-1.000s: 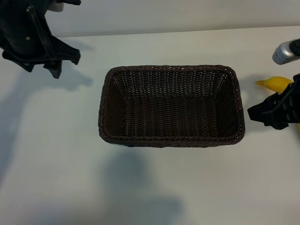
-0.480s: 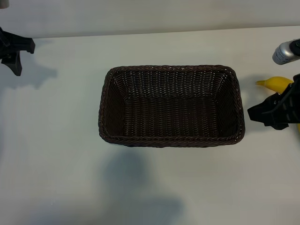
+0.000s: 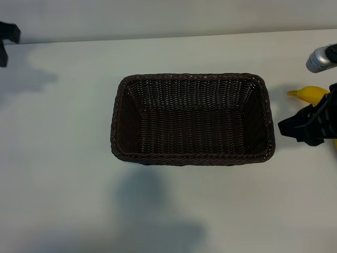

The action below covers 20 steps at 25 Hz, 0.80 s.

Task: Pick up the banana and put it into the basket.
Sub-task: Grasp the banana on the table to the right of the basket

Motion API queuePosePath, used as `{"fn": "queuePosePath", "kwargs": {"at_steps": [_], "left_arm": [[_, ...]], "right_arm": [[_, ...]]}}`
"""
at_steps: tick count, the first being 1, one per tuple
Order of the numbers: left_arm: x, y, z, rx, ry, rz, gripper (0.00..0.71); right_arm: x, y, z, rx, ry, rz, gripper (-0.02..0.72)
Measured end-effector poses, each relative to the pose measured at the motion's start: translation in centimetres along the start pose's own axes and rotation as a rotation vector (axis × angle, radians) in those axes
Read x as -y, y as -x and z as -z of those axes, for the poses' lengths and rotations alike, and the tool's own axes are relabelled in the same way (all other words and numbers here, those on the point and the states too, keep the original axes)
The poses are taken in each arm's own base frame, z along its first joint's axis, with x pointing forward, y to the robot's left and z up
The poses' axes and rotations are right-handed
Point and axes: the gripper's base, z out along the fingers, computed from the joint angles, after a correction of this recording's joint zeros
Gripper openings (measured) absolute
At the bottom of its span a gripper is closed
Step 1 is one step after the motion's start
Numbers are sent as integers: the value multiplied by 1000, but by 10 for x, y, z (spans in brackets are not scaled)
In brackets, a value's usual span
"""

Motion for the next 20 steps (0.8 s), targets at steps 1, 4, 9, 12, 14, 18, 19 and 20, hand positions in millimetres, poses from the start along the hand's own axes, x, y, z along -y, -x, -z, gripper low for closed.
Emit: {"fn": "queuePosePath", "kwargs": {"at_steps": [1, 4, 9, 12, 14, 18, 19, 20], "left_arm": [[-1, -3, 8, 21, 0, 2, 564], [-3, -14, 32, 88, -2, 4, 564], [-5, -51, 48, 107, -1, 6, 564], [-6, -80, 48, 92, -1, 4, 564], [-6, -102, 50, 92, -1, 4, 564], [-7, -146, 46, 94, -3, 4, 564], [-6, -156, 43, 93, -5, 4, 564], [-6, -167, 41, 106, -8, 5, 564]], "right_arm": [[0, 0, 0, 0, 0, 0, 605], [0, 0, 0, 0, 0, 0, 605], [0, 0, 0, 0, 0, 0, 605], [0, 0, 0, 0, 0, -1, 605], [0, 0, 0, 0, 0, -1, 605], [0, 0, 0, 0, 0, -1, 605], [0, 0, 0, -1, 1, -1, 605], [0, 0, 0, -1, 1, -1, 605]]}}
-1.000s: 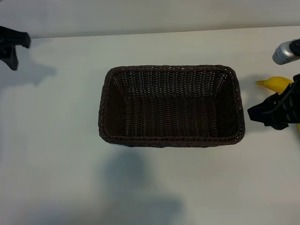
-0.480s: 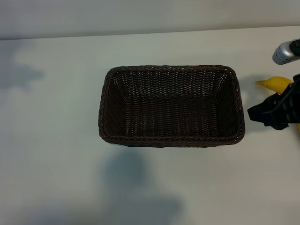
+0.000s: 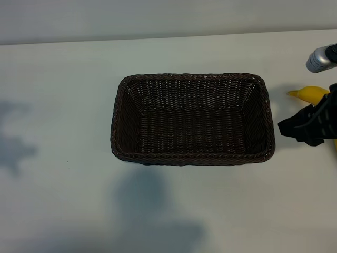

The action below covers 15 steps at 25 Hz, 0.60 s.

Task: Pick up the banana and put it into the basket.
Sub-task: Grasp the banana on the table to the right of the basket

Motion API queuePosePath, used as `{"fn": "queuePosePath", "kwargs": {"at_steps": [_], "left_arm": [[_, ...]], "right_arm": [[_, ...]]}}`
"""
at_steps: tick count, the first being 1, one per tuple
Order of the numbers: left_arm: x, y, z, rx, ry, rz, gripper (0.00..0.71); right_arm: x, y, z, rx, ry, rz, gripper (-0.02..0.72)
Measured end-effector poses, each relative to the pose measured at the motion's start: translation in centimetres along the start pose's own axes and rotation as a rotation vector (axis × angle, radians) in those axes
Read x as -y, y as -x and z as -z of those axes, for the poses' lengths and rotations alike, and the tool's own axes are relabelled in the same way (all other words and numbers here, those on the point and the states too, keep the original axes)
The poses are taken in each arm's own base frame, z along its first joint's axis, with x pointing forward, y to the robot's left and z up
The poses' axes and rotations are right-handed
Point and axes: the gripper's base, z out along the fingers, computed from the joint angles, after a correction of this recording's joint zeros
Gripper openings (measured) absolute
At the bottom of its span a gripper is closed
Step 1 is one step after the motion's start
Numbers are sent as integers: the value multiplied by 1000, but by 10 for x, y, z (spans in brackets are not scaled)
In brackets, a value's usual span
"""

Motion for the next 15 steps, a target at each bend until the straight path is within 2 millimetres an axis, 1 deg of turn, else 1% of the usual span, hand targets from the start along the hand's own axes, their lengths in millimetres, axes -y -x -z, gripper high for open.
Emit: {"fn": "queuePosePath", "kwargs": {"at_steps": [4, 8, 11, 15], "left_arm": [[0, -47, -1, 72, -5, 4, 564], [0, -83, -10, 125, -8, 7, 564], [1, -104, -17, 175, -19, 12, 564], [4, -122, -26, 216, -41, 20, 564]], "right_arm": [[0, 0, 0, 0, 0, 0, 605], [0, 0, 0, -1, 1, -2, 605], [0, 0, 0, -1, 1, -2, 605], [0, 0, 0, -1, 1, -15, 605]]}}
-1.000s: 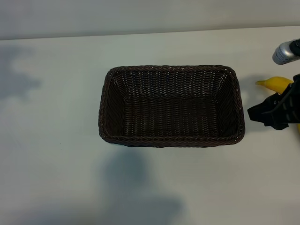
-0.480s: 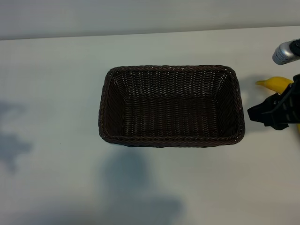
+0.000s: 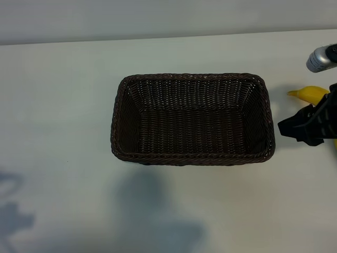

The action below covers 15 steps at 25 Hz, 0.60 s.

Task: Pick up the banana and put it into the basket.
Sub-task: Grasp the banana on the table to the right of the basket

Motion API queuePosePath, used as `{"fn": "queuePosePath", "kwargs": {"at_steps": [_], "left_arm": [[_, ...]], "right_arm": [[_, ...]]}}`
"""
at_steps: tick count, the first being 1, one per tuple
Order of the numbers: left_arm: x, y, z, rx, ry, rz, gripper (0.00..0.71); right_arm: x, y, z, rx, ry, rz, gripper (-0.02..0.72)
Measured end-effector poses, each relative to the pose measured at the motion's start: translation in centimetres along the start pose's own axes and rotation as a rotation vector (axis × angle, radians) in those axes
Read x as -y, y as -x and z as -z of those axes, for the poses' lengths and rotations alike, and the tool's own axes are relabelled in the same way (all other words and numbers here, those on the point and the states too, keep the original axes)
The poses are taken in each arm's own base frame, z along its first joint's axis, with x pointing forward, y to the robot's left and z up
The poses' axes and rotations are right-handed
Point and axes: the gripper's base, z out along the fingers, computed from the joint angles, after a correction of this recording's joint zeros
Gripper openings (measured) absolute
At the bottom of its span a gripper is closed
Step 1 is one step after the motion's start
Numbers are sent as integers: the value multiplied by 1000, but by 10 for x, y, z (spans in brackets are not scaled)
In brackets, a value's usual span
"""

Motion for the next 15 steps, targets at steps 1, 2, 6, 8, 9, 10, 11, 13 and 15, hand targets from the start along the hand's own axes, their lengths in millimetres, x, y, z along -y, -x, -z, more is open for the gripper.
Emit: {"fn": "queuePosePath", "kwargs": {"at_steps": [1, 2, 6, 8, 9, 10, 11, 13, 15], "left_arm": [[0, -2, 1, 14, -3, 2, 564], [0, -2, 2, 25, -6, 3, 564], [0, -5, 6, 65, -8, 4, 564], [0, -7, 8, 87, -8, 6, 564], [0, -9, 10, 101, -9, 7, 564], [0, -11, 12, 121, -9, 7, 564], [0, -13, 15, 146, -10, 8, 564], [-1, -18, 20, 195, -11, 9, 564], [-1, -25, 25, 251, -12, 12, 564]], "right_arm": [[0, 0, 0, 1, -1, -4, 605], [0, 0, 0, 3, -2, -5, 605], [1, 1, 0, 8, -8, -14, 605], [2, 1, 0, 11, -18, -12, 605], [2, 1, 0, 14, -25, -13, 605], [3, 2, 0, 19, -35, -17, 605], [4, 3, 0, 25, -44, -23, 605], [6, 5, 2, 26, -66, -20, 605], [8, 9, 5, 21, -100, -7, 605]]}}
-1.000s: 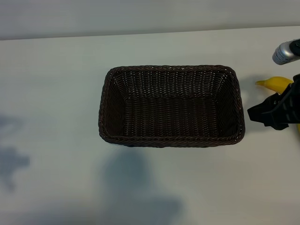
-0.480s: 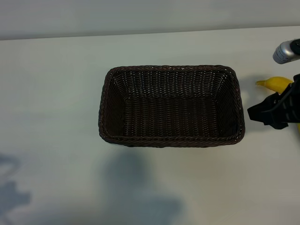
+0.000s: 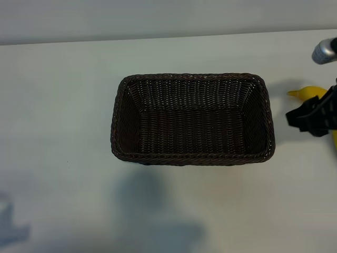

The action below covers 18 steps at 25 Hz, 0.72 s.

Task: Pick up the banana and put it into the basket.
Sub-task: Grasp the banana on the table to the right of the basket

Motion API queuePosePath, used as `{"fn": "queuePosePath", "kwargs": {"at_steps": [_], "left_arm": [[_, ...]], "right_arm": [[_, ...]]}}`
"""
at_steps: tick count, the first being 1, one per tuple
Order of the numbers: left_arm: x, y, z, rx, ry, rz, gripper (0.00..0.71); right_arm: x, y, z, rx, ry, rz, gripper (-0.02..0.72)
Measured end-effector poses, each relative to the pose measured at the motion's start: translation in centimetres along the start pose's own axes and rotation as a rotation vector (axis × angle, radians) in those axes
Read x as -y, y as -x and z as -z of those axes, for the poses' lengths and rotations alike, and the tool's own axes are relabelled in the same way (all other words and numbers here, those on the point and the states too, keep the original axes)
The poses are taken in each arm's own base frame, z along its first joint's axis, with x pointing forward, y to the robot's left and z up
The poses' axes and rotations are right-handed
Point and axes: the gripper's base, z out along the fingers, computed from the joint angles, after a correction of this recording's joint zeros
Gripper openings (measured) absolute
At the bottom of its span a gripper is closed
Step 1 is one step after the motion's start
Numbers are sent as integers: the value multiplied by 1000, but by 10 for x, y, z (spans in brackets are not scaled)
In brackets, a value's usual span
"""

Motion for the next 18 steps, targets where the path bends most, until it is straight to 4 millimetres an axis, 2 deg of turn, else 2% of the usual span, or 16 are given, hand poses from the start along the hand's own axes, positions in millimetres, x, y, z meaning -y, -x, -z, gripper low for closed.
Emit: {"fn": "queuePosePath", "kwargs": {"at_steps": [4, 8, 18], "left_arm": [[-1, -9, 11, 94, -1, 3, 564], [-1, -12, 14, 124, -2, 4, 564], [-1, -12, 13, 122, -2, 4, 564]], "right_arm": [[7, 11, 5, -4, -77, -8, 605], [17, 23, 0, -28, -138, 12, 605], [49, 51, -43, -149, -269, 43, 605]]}}
